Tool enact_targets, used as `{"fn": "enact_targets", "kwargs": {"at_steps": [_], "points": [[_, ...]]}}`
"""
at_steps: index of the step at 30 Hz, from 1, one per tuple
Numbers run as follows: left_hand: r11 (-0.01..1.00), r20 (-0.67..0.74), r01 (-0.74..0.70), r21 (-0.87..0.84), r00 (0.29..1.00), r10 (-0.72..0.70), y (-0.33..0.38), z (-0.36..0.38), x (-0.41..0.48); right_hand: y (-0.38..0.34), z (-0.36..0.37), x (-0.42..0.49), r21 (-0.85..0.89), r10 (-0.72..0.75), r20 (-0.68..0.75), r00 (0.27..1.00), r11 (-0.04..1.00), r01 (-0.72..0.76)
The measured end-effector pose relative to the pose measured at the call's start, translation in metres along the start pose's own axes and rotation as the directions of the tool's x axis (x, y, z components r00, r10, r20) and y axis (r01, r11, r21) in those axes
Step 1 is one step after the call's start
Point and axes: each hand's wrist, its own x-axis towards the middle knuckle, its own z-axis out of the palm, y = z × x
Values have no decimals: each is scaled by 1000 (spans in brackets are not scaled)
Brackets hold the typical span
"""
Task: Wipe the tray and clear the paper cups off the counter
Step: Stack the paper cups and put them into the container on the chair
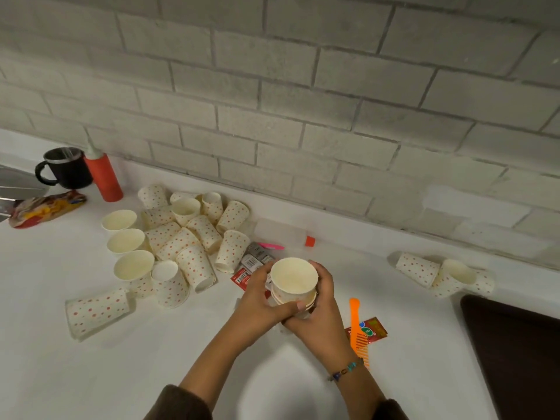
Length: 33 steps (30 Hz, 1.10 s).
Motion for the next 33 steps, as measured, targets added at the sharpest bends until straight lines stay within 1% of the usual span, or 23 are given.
{"fn": "enact_targets", "kwargs": {"at_steps": [3,4,5,6,7,8,9,10,11,13,16,17,18,19,21,24,26,27,28,29,30,31,33], "points": [[996,193,49,-78,981,-33,-3,-28,10,2,-7,1,-9,8,-24,1000,1000,-8],[993,234,65,-99,971,-40,-5,-41,19,2,-11,1,-9,19,-38,999,1000,-20],[994,233,72,-86,971,-51,-9,-51,32,4,-15,1,-7,32,-56,998,999,-32],[997,163,73,-18,984,-69,-14,-62,49,3,-17,0,-8,43,-68,997,999,-44],[990,37,72,118,996,-77,-22,-70,70,3,-21,-3,-10,52,-80,995,999,-53],[948,-86,79,308,995,-55,-30,-77,92,4,-23,-4,-11,58,-90,994,998,-59],[864,-157,98,495,987,-22,-39,-80,112,6,-25,-8,-11,72,-107,992,997,-74],[769,-196,113,630,980,17,-49,-82,128,7,-27,-12,-13,79,-124,989,997,-82],[685,-205,118,719,978,47,-59,-84,140,8,-26,-15,-13,81,-140,987,996,-84],[567,-187,127,814,981,49,-77,-83,157,10,-27,-23,-21,88,-186,979,995,-94],[400,-160,135,907,987,31,-87,-76,167,11,-32,-35,-27,103,-246,964,993,-113],[355,-161,136,925,986,42,-87,-73,167,13,-35,-40,-31,113,-253,961,992,-125],[335,-167,136,932,984,65,-88,-67,164,15,-39,-47,-40,128,-264,956,989,-144],[339,-182,139,930,979,96,-87,-66,160,15,-42,-51,-45,135,-271,953,987,-152],[385,-211,132,913,962,171,-86,-58,148,16,-48,-62,-48,139,-296,945,986,-160],[506,-273,103,856,922,273,-74,-50,125,16,-51,-74,-57,131,-309,942,986,-156],[668,-348,32,744,872,346,-64,-42,102,15,-57,-85,-98,100,-314,944,986,-136],[763,-379,-37,645,851,362,-58,-37,87,15,-60,-89,-115,81,-320,944,986,-124],[842,-384,-122,526,849,363,-51,-27,68,16,-67,-97,-124,71,-328,942,985,-118],[890,-363,-196,411,861,357,-45,-16,49,17,-73,-103,-125,67,-338,939,985,-115],[918,-325,-238,317,882,340,-40,-4,29,18,-81,-112,-128,70,-346,935,984,-121],[942,-289,-240,234,908,303,-36,9,10,19,-87,-119,-139,73,-352,933,982,-129],[976,-231,-181,120,951,204,-35,35,-27,19,-102,-140,-164,85,-354,931,975,-151]]}}
